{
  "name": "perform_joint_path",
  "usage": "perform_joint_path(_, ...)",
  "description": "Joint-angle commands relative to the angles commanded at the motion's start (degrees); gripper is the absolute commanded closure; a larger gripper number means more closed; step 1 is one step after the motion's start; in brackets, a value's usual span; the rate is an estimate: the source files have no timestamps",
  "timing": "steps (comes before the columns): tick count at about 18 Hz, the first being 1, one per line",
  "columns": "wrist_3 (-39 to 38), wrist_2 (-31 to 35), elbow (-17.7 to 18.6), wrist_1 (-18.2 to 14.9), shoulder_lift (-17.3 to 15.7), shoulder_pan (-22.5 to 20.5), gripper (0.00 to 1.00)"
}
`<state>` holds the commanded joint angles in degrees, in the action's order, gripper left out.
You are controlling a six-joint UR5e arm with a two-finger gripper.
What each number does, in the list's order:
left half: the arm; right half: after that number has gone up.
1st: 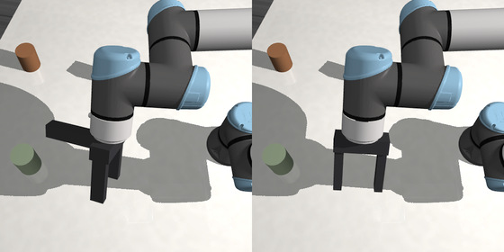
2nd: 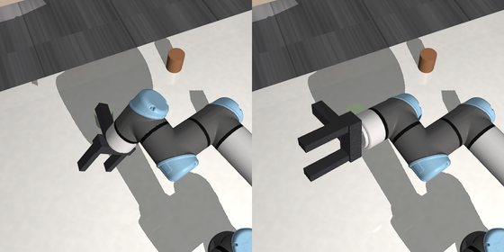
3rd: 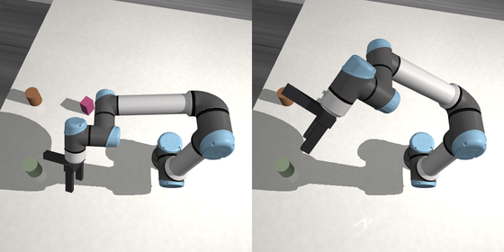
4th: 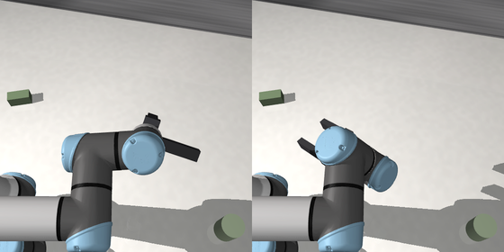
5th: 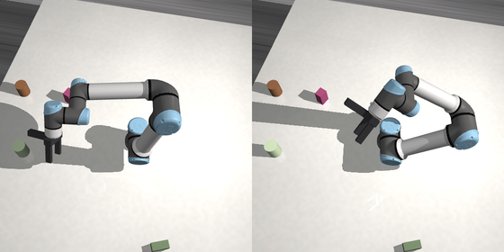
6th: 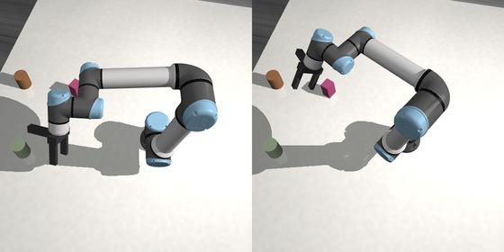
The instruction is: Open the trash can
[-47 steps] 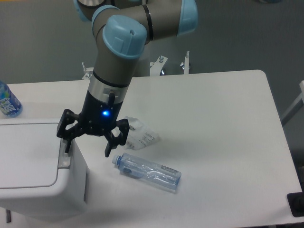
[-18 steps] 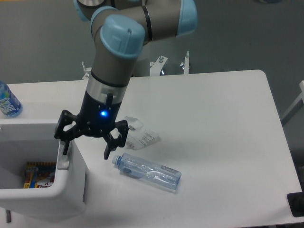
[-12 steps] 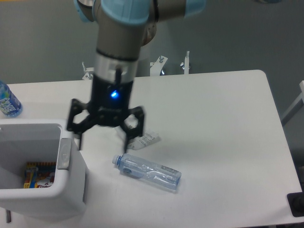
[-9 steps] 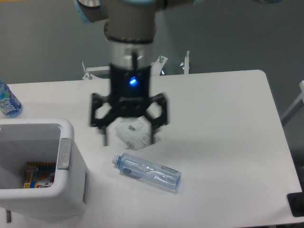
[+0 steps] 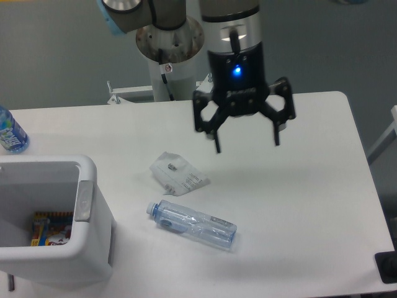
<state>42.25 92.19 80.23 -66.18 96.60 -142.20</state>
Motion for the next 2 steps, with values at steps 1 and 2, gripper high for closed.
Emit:
perform_joint_path(1, 1.7, 0.7, 0.7, 0.1, -0.1, -0.2, 0.0)
perform_joint_path(2, 2.2, 1.1, 0.8, 0.0, -0.3, -0.4, 0.0)
